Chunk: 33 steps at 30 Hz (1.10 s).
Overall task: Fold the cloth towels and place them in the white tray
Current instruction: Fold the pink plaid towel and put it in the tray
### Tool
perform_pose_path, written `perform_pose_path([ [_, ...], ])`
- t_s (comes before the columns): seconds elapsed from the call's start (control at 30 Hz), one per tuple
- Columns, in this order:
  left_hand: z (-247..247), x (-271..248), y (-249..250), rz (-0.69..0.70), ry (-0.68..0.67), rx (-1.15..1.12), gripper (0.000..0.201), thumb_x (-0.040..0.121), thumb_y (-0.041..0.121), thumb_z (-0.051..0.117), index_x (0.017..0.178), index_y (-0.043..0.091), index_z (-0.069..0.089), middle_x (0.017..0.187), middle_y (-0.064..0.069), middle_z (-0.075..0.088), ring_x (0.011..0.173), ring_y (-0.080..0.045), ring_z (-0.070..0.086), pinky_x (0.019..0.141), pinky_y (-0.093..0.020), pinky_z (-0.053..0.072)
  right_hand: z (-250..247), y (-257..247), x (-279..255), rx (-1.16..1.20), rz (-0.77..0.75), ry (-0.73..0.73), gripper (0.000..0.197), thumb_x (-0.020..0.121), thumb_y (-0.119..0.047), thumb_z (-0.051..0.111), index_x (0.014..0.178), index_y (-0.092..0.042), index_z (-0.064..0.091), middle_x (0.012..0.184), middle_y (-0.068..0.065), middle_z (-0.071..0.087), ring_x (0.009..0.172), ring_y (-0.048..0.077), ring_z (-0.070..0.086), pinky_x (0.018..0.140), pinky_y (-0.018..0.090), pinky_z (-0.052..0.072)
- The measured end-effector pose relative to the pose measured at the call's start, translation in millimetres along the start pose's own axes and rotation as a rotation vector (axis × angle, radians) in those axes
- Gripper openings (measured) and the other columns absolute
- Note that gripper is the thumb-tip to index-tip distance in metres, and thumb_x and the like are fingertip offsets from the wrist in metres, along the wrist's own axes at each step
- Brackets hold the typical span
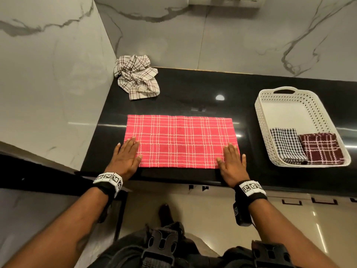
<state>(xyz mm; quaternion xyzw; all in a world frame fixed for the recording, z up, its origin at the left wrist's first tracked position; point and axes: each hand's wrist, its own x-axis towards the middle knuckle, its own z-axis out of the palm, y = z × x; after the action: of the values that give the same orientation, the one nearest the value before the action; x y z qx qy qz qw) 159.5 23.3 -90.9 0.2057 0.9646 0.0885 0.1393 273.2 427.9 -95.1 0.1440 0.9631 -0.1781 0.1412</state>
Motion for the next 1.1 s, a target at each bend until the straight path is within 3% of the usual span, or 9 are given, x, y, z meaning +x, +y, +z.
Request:
perform_pose_path([
  [0.1, -17, 16, 3, 0.054, 0.077, -0.048, 0.061, 0.099, 0.047, 0.028, 0.151, 0.015, 0.036, 0.160, -0.007, 0.029, 0.148, -0.024, 0.023, 0.123, -0.044, 0.012, -16, -25, 5, -0.010, 0.080, 0.041, 0.055, 0.099, -0.045, 0.043, 0.145, -0.016, 0.036, 0.161, 0.008, 0.021, 0.150, 0.031, 0.009, 0.117, 0.062, 0.004],
  [0.2, -29, 40, 2, 0.128, 0.107, 0.007, 0.051, 0.096, 0.033, 0.041, 0.142, 0.013, 0.046, 0.151, -0.008, 0.042, 0.141, -0.027, 0.037, 0.120, -0.045, 0.024, -23, -56, 16, -0.033, 0.045, 0.122, 0.046, 0.095, -0.040, 0.047, 0.134, -0.016, 0.045, 0.141, 0.009, 0.044, 0.130, 0.031, 0.039, 0.108, 0.055, 0.030],
  [0.27, -36, 58, -3, 0.133, 0.123, 0.029, 0.045, 0.095, 0.026, 0.048, 0.138, 0.013, 0.051, 0.146, -0.008, 0.047, 0.136, -0.027, 0.042, 0.116, -0.045, 0.030, -20, -79, 29, -0.020, 0.042, 0.116, 0.044, 0.095, -0.043, 0.045, 0.130, -0.017, 0.047, 0.133, 0.007, 0.047, 0.122, 0.028, 0.043, 0.104, 0.052, 0.035],
  [0.43, -43, 79, -12, 0.115, 0.197, 0.078, 0.020, 0.093, 0.028, 0.048, 0.106, 0.018, 0.059, 0.108, -0.001, 0.058, 0.098, -0.024, 0.055, 0.085, -0.040, 0.044, -21, -109, 81, -0.093, 0.118, 0.131, 0.056, 0.093, -0.057, 0.040, 0.131, -0.016, 0.046, 0.134, 0.010, 0.044, 0.123, 0.031, 0.041, 0.101, 0.058, 0.034],
  [0.53, -36, 71, -10, 0.172, 0.244, 0.089, 0.023, 0.089, 0.031, 0.045, 0.093, 0.017, 0.064, 0.095, -0.003, 0.064, 0.086, -0.027, 0.061, 0.078, -0.041, 0.047, -34, -118, 120, -0.130, 0.114, 0.100, 0.066, 0.089, -0.063, 0.042, 0.136, -0.017, 0.043, 0.145, 0.011, 0.040, 0.130, 0.035, 0.038, 0.105, 0.062, 0.029],
  [0.77, 2, 24, 38, 0.608, 0.292, 0.023, 0.017, 0.091, 0.024, 0.057, 0.077, 0.017, 0.063, 0.079, -0.002, 0.059, 0.072, -0.023, 0.056, 0.070, -0.038, 0.048, -56, -149, 196, -0.114, 0.006, -0.048, 0.084, 0.082, -0.071, 0.048, 0.148, -0.021, 0.032, 0.160, 0.005, 0.026, 0.145, 0.041, 0.021, 0.112, 0.070, 0.014],
  [0.87, 8, 22, 60, 0.708, 0.237, 0.049, 0.021, 0.096, 0.028, 0.050, 0.086, 0.018, 0.066, 0.085, -0.001, 0.060, 0.076, -0.022, 0.055, 0.072, -0.038, 0.050, -60, -152, 207, -0.101, -0.059, -0.111, 0.085, 0.083, -0.068, 0.051, 0.152, -0.025, 0.026, 0.163, 0.002, 0.019, 0.148, 0.036, 0.016, 0.113, 0.070, 0.012],
  [0.97, 7, 17, 67, 0.747, 0.126, 0.050, 0.029, 0.101, 0.036, 0.044, 0.117, 0.022, 0.063, 0.111, 0.003, 0.065, 0.098, -0.018, 0.059, 0.088, -0.035, 0.051, -63, -145, 195, -0.086, -0.063, -0.107, 0.081, 0.089, -0.054, 0.056, 0.155, -0.024, 0.021, 0.166, 0.005, 0.008, 0.153, 0.029, 0.004, 0.117, 0.066, 0.004],
  [1.1, 5, 15, 51, 0.659, 0.130, 0.064, 0.044, 0.098, 0.046, 0.047, 0.136, 0.024, 0.050, 0.137, 0.003, 0.057, 0.125, -0.019, 0.053, 0.108, -0.037, 0.044, -56, -128, 140, 0.022, -0.068, 0.090, 0.057, 0.092, -0.035, 0.054, 0.144, -0.020, 0.039, 0.158, 0.008, 0.027, 0.149, 0.030, 0.016, 0.119, 0.060, 0.012],
])
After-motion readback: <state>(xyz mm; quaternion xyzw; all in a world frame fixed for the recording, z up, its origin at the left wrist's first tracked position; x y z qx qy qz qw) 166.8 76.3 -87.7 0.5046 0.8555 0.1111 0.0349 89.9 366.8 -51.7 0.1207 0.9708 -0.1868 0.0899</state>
